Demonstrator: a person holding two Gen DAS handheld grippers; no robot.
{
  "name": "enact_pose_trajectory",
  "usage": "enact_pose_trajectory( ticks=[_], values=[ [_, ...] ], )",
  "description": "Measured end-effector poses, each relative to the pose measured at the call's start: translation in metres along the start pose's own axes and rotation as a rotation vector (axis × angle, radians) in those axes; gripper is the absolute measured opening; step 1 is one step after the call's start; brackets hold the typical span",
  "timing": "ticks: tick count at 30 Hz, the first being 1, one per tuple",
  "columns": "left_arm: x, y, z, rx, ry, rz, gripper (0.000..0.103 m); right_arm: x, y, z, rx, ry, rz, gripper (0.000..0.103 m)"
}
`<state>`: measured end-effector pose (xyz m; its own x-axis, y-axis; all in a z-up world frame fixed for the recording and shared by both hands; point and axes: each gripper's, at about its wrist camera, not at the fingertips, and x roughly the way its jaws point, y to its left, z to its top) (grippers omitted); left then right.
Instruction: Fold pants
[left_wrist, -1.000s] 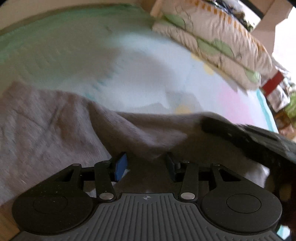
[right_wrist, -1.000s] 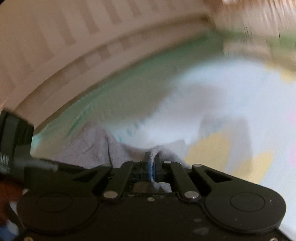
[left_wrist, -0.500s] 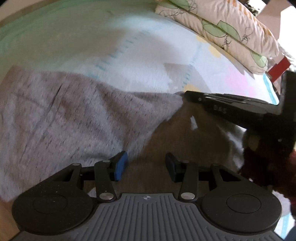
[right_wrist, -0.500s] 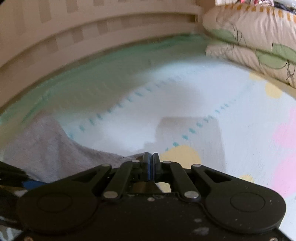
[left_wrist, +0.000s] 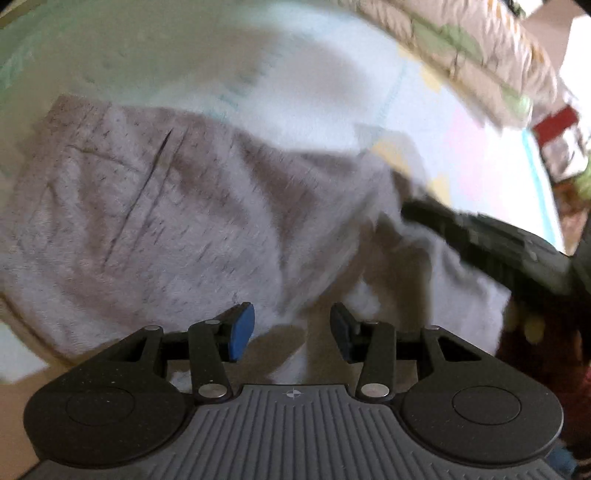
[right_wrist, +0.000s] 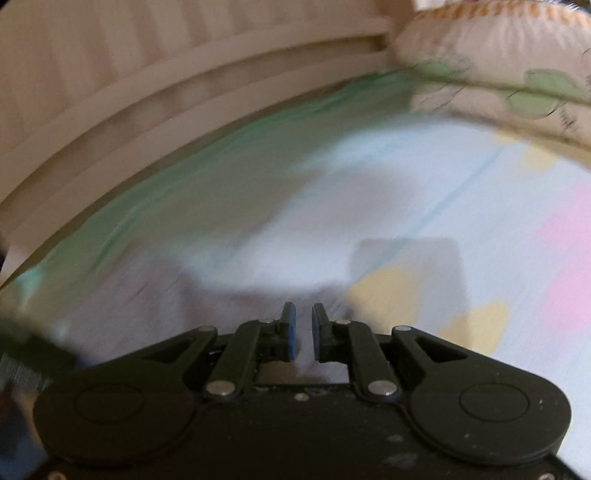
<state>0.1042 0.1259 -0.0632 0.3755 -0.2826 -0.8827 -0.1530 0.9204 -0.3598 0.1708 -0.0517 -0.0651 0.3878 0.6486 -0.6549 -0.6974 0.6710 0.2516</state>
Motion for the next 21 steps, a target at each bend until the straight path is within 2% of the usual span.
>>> enact_pose_trajectory(
  ticks=[2, 6, 9, 11, 13, 15, 16, 18, 21],
  values=[
    [0.006, 0.004, 0.000, 0.033, 0.086, -0.009, 0.044, -0.001, 0.015, -0.018, -0.042, 0.084, 0.047, 0.013],
    [0.009, 0.005, 0.002, 0.070, 0.187, -0.020, 0.044, -0.004, 0.049, -0.060, -0.152, 0.262, 0.177, 0.013],
    [0.011, 0.000, 0.002, 0.125, 0.256, -0.008, 0.044, -0.019, 0.068, -0.076, -0.202, 0.316, 0.261, 0.017],
    [0.006, -0.003, 0.009, 0.141, 0.256, -0.019, 0.044, -0.026, 0.073, -0.074, -0.238, 0.312, 0.252, 0.016],
    [-0.006, -0.001, 0.020, 0.126, 0.180, -0.035, 0.044, -0.031, 0.066, -0.062, -0.232, 0.253, 0.208, 0.016],
    [-0.019, 0.004, 0.036, 0.098, 0.057, -0.028, 0.044, -0.027, 0.046, -0.041, -0.165, 0.188, 0.166, 0.018],
    [-0.023, 0.007, 0.044, 0.081, 0.008, -0.018, 0.044, -0.027, 0.036, -0.030, -0.134, 0.157, 0.136, 0.021],
    [-0.028, 0.013, 0.062, 0.064, -0.093, 0.017, 0.044, -0.025, 0.018, -0.012, -0.096, 0.099, 0.083, 0.034],
    [-0.025, 0.020, 0.085, 0.028, -0.213, 0.091, 0.044, -0.017, -0.002, 0.016, -0.041, 0.043, 0.032, 0.040]
  ],
)
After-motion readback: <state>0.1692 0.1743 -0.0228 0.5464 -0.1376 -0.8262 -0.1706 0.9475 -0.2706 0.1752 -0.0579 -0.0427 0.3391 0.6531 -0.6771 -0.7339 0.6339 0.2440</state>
